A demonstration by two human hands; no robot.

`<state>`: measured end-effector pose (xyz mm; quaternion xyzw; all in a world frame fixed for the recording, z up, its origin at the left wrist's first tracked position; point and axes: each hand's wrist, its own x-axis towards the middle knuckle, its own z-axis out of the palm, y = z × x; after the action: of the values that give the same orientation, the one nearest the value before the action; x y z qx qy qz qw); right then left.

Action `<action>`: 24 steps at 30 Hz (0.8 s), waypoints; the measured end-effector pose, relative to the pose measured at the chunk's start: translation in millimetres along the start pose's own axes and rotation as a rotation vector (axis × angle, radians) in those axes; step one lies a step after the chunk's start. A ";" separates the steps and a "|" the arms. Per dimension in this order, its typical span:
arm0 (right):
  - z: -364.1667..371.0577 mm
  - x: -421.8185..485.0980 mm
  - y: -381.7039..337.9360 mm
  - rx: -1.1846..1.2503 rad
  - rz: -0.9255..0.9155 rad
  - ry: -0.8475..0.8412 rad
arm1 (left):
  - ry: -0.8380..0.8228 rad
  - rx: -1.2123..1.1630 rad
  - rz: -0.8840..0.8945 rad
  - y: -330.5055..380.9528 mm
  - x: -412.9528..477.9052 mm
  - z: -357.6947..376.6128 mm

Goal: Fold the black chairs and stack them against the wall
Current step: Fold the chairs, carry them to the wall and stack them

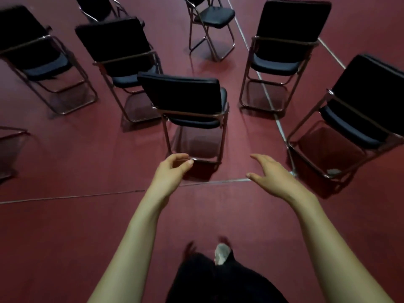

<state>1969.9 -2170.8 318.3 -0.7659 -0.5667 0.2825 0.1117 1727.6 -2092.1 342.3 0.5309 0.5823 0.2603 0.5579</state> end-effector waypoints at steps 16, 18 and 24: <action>-119.7 459.7 -92.5 0.150 0.027 0.114 | -0.007 0.120 0.152 195.6 473.2 -61.4; -123.5 505.8 -100.3 0.163 0.045 0.087 | -0.061 0.182 0.139 216.0 527.0 -55.8; -107.1 647.3 -93.1 0.210 0.177 0.028 | -0.196 0.450 0.095 223.8 692.6 -18.2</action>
<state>2083.1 -1521.2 253.3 -0.8010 -0.4625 0.3380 0.1737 1913.1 -1390.1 288.6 0.6912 0.5432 0.0975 0.4665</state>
